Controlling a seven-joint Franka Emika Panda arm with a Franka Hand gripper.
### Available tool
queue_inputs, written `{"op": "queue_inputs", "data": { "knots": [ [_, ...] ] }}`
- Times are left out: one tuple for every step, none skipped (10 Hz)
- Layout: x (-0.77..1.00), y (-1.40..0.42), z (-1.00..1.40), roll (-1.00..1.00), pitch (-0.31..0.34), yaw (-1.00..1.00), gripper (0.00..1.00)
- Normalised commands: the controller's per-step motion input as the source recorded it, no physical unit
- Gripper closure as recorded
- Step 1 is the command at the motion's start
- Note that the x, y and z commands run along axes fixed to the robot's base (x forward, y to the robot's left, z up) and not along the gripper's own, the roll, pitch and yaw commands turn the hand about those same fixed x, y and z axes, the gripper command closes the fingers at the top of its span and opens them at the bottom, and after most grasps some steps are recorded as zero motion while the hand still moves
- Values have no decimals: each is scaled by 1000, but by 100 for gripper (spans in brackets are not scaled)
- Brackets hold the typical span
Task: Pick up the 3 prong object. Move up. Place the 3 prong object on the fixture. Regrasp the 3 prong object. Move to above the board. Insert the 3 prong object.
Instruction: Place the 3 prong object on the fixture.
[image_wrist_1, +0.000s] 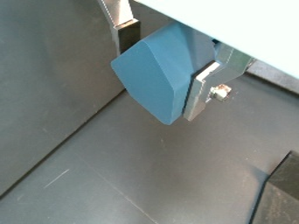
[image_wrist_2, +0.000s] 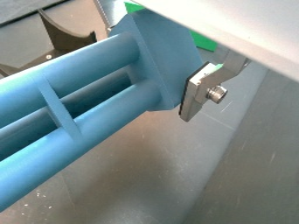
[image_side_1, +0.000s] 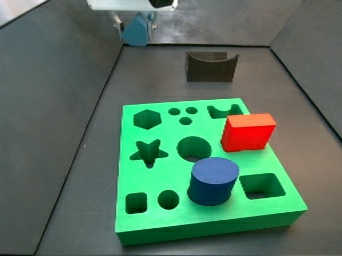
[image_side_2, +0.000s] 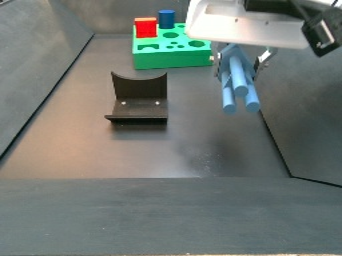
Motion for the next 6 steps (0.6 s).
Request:
{"op": "queue_inputs", "data": {
  "knots": [
    [-35,-9,1000,-166,4,-8,100],
    [-38,-9,1000,-174,5,-13,100],
    [-40,-10,1000,-194,0,-17,100],
    [-42,-7,1000,-207,-2,-23,100],
    [-41,-3,1000,-205,-4,-28,100],
    [-40,-2,954,-200,-1,-31,100]
  ]
}}
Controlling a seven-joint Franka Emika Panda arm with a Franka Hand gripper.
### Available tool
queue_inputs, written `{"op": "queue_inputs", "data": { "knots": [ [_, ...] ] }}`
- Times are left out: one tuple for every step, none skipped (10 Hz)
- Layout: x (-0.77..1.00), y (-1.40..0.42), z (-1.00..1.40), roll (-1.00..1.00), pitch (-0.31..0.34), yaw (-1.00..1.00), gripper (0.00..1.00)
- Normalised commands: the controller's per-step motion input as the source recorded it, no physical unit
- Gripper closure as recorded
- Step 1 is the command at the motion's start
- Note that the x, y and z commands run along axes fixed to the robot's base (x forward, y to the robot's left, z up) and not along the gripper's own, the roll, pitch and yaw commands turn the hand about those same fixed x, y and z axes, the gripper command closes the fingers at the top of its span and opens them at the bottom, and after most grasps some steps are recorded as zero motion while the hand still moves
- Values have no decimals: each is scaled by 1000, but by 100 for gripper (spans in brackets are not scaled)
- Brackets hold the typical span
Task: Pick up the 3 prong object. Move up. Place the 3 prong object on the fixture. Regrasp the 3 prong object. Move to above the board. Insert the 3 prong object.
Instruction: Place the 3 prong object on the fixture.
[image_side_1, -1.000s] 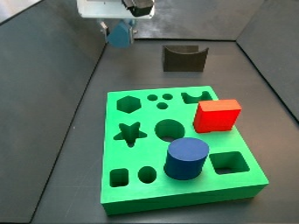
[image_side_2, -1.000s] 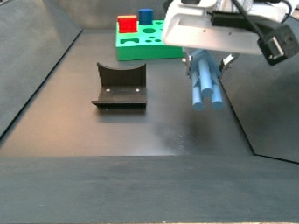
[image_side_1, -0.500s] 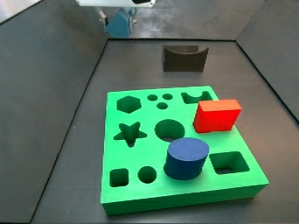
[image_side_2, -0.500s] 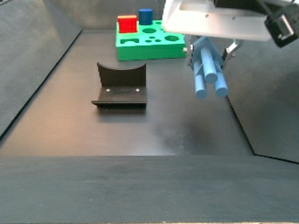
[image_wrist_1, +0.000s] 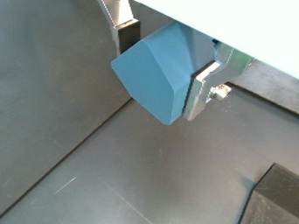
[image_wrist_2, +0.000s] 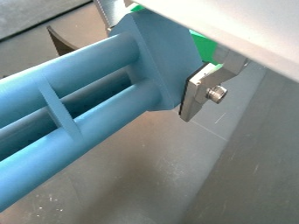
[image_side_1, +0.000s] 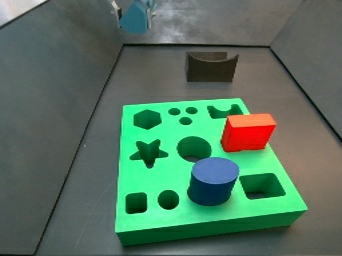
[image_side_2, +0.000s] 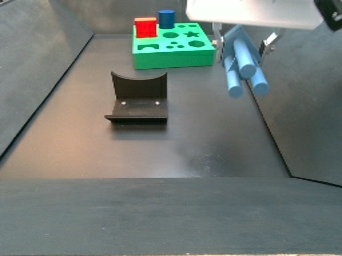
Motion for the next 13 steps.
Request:
{"op": "queue_inputs", "data": {
  "knots": [
    [-31,-7,827,-199,-1,-30,100],
    [-26,-4,746,-192,1,-32,100],
    [-20,-6,659,-187,3,-32,100],
    [-20,-7,600,-189,5,-31,100],
    [-25,-4,440,-185,0,-36,100],
    [-24,-3,375,-178,-3,-37,100],
    [-23,-5,240,-180,-3,-34,100],
    [1000,-44,-284,-232,294,515,100],
    [1000,-36,-334,-197,311,466,100],
    [1000,-28,-308,-152,288,389,100],
    [1000,-19,-243,-70,221,228,100],
    [1000,-16,-214,-2,195,125,100],
    [1000,-12,-194,33,178,78,100]
  ]
}}
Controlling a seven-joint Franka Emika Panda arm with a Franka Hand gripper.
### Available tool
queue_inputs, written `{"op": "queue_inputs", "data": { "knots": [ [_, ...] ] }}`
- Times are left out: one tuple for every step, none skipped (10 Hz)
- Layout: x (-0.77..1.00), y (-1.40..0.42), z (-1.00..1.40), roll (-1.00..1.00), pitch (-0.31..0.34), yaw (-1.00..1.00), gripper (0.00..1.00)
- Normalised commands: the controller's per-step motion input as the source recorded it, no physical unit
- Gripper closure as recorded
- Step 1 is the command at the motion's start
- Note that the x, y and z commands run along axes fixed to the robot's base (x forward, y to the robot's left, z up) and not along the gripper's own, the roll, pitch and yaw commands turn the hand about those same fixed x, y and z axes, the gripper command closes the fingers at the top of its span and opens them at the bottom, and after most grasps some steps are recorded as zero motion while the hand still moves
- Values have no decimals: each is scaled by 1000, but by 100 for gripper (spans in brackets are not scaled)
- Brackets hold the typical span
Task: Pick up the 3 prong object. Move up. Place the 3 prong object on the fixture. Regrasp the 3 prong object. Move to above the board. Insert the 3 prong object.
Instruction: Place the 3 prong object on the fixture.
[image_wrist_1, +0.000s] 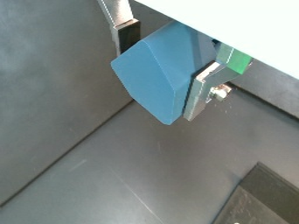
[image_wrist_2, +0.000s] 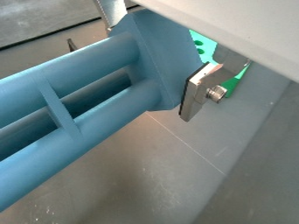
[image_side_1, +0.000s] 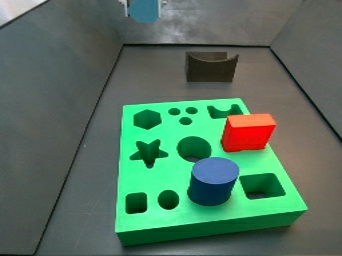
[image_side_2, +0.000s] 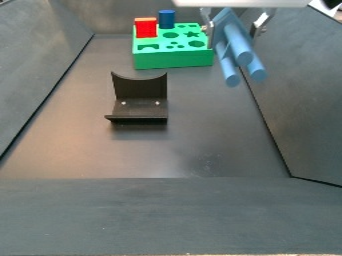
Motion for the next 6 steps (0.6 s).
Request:
{"op": "queue_inputs", "data": {
  "knots": [
    [1000,-10,-180,52,167,57,100],
    [1000,-7,-156,82,152,35,100],
    [1000,-6,-141,92,143,23,100],
    [1000,-5,-120,97,130,18,100],
    [1000,-5,-111,92,125,16,100],
    [1000,-4,-90,91,119,12,100]
  ]
}}
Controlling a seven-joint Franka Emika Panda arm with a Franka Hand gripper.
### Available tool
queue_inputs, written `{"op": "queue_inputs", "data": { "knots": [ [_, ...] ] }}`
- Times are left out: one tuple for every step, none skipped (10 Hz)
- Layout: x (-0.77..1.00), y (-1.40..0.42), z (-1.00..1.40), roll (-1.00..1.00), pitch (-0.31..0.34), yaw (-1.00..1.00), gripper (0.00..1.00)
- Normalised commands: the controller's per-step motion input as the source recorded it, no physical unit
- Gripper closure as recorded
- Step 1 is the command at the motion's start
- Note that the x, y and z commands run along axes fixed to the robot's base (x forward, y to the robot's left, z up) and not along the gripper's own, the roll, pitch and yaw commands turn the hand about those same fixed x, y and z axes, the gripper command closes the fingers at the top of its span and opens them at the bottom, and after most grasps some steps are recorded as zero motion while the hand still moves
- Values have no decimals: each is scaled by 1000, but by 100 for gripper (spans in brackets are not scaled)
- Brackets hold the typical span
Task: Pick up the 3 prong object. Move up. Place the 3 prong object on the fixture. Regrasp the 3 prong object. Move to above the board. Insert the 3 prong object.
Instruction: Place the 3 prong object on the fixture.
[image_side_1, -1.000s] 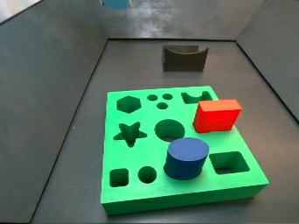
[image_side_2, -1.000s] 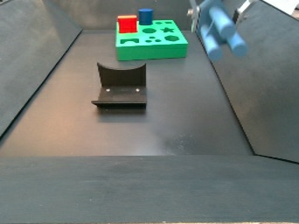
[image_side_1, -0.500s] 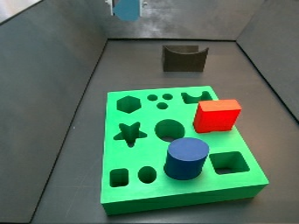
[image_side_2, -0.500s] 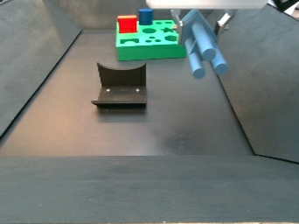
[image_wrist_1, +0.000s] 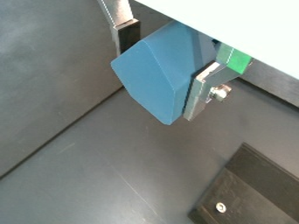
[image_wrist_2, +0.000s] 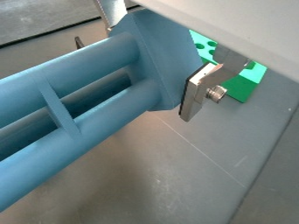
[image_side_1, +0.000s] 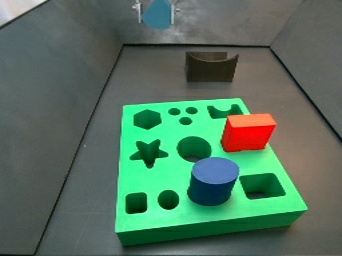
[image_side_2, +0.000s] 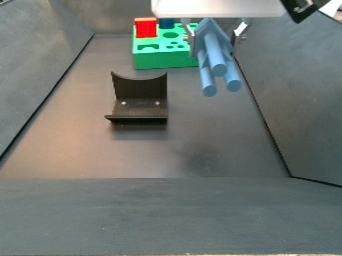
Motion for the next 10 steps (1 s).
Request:
{"op": "queue_inputs", "data": {
  "knots": [
    [1000,-4,-83,93,119,14,100],
    [1000,-4,-70,91,121,15,100],
    [1000,-3,-62,91,125,14,100],
    [1000,-422,377,-1000,-15,-13,100],
    [1000,-426,389,-1000,-13,-12,100],
    [1000,-335,350,-1000,-4,-22,100],
    [1000,-303,304,-1000,-1,-23,100],
    [1000,-237,231,-1000,10,-25,100],
    [1000,-204,210,-1000,16,-26,100],
    [1000,-141,153,-1000,26,-31,100]
  ]
}}
